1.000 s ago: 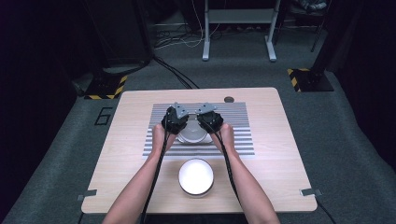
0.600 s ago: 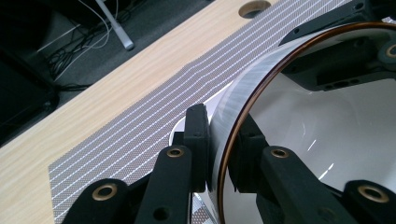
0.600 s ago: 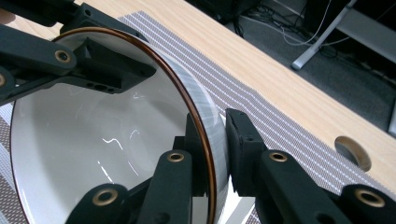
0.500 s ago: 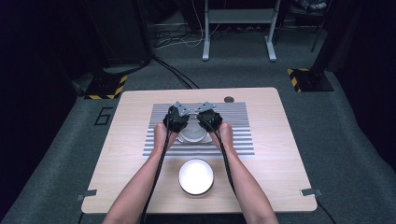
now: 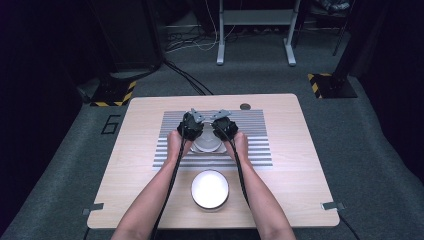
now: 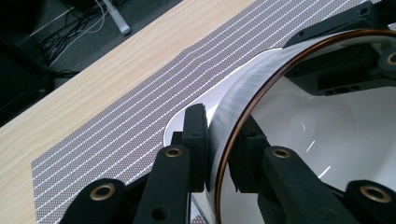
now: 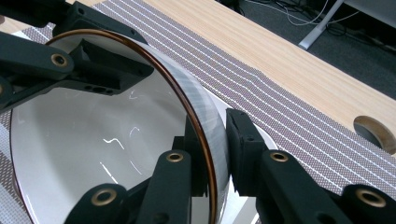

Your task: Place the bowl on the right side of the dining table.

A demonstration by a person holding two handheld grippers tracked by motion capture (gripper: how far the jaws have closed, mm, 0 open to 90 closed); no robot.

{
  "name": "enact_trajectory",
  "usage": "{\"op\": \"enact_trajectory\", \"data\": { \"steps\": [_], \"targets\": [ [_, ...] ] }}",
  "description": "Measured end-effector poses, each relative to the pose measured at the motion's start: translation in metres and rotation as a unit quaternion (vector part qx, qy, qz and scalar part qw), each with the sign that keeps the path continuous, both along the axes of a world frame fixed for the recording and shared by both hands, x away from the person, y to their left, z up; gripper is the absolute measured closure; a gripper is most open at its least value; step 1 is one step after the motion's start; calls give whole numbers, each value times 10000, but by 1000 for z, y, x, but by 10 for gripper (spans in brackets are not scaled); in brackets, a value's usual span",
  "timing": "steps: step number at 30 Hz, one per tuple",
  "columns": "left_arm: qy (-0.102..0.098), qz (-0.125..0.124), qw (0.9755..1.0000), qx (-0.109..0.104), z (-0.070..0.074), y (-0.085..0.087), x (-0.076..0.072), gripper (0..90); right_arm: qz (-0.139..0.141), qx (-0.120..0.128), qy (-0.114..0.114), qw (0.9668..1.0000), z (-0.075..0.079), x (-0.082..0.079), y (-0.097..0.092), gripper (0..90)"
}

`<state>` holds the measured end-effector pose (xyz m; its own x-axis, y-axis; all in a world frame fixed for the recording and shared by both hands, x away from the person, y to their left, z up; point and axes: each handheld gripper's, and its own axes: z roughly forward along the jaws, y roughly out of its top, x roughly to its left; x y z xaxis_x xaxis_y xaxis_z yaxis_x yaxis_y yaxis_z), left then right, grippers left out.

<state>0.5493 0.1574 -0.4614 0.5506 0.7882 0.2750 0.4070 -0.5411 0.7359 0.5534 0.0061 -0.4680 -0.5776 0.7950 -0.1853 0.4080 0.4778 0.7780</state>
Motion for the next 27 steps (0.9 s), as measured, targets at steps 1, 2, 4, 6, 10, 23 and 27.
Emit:
{"op": "enact_trajectory", "data": {
  "steps": [1,2,4,6,10,23,27],
  "targets": [
    [-4,3,10000,-4,-1,0,1,782,-27,30,23,10000,-1,1,0,794],
    [-9,32,10000,23,-2,-1,2,777,-49,50,43,10000,-2,1,0,794],
    [-26,56,10000,64,-3,-2,4,773,-99,98,71,9999,-3,3,0,798],
    [-25,93,9999,49,-5,-2,6,766,-154,138,103,9997,-6,4,-1,804],
    [-14,207,9998,9,-6,-2,9,748,-212,206,121,9995,-6,7,0,804],
    [286,463,9985,-109,-17,7,15,738,-559,552,433,9960,-9,17,-2,814],
    [370,488,9980,-145,-19,7,16,726,-608,604,524,9949,-9,20,-4,813]
  ]
}}
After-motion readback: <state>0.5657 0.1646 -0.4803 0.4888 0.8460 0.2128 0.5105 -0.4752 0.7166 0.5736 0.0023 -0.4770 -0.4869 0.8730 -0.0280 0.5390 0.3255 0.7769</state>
